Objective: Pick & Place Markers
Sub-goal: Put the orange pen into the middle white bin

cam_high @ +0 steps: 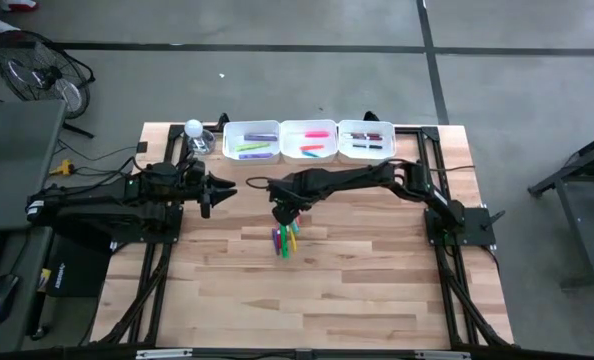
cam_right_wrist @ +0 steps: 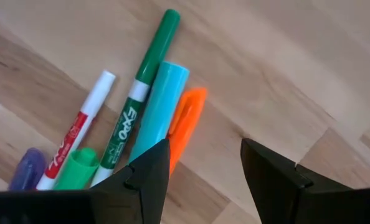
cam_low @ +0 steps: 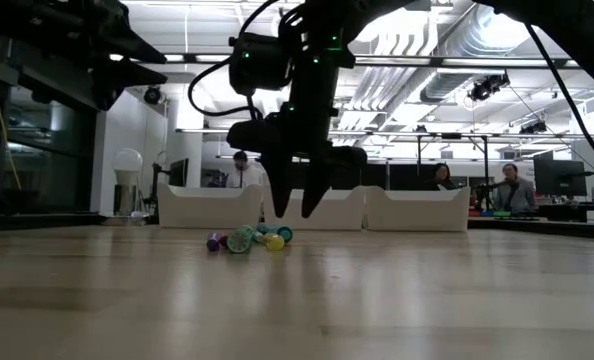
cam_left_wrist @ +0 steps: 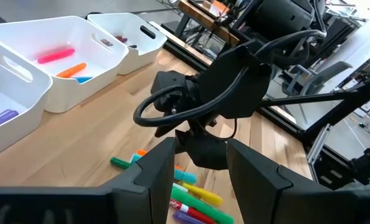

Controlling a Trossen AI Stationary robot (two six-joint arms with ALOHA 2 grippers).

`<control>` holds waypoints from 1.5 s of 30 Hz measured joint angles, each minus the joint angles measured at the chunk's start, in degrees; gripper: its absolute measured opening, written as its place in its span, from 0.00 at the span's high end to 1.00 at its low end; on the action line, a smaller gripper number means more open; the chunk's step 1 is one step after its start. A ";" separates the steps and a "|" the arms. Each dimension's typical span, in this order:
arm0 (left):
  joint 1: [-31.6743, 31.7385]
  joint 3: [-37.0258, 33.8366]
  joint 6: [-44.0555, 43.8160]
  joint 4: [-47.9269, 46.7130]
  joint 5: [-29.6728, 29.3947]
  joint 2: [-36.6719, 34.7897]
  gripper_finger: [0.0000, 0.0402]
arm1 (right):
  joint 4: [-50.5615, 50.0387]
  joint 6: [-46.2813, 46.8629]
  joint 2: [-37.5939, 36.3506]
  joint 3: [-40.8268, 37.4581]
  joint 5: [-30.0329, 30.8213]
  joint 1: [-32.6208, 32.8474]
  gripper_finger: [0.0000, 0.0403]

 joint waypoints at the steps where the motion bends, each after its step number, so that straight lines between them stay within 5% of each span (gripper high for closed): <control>1: 0.00 0.00 0.00 -0.01 -0.02 0.00 0.64 | 0.12 0.00 0.00 0.00 0.05 0.00 0.54; 17: 0.09 0.00 -0.02 0.00 -0.06 0.00 0.64 | 1.31 0.16 0.59 0.02 1.17 0.15 0.54; 30: 0.09 0.00 -0.02 -0.15 -0.17 0.02 0.64 | 0.36 0.33 4.95 0.31 -3.52 0.50 0.54; 45: 0.09 0.00 -0.35 -0.33 -0.09 0.02 0.64 | -5.83 -12.52 5.40 0.28 -4.09 0.94 0.54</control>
